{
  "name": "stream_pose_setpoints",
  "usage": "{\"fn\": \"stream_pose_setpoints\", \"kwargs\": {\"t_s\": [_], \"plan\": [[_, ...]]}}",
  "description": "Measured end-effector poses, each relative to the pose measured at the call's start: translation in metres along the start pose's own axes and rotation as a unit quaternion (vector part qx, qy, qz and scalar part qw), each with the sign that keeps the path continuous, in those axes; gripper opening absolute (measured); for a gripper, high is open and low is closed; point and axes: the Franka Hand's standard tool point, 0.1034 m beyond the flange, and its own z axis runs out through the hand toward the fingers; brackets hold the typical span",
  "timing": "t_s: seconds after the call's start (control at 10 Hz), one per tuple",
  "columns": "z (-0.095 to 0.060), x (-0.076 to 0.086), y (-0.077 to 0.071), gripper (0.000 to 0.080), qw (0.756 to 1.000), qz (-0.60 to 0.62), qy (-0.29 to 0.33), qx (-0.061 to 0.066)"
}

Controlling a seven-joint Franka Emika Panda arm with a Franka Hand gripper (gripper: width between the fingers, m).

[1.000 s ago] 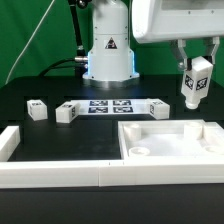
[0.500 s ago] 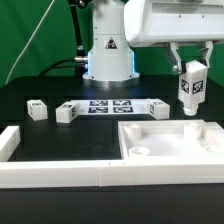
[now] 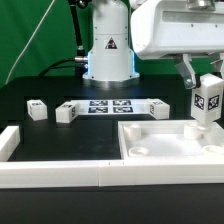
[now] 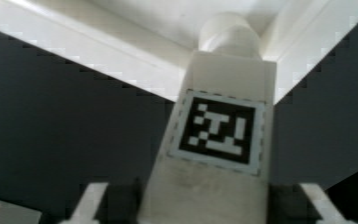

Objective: Assemble one leg

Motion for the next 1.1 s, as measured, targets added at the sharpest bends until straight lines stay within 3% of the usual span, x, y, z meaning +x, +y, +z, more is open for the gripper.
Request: {"fn": "stream_pose_setpoints", "kwargs": {"t_s": [0.4,0.7,0.9,1.1], "plan": [[0.001,0.001,0.0,0.0321,1.0,-0.003,0.008,-0.003],[0.011,0.005,-0.019,0.0321,1.0,-0.027,0.004,0.004],[0.021,0.003,-0.009,0.0321,0.999,-0.034,-0.006,0.003],[0.021,0.004,-0.006,0.0321,0.999,-0.036,0.01,-0.005]]}}
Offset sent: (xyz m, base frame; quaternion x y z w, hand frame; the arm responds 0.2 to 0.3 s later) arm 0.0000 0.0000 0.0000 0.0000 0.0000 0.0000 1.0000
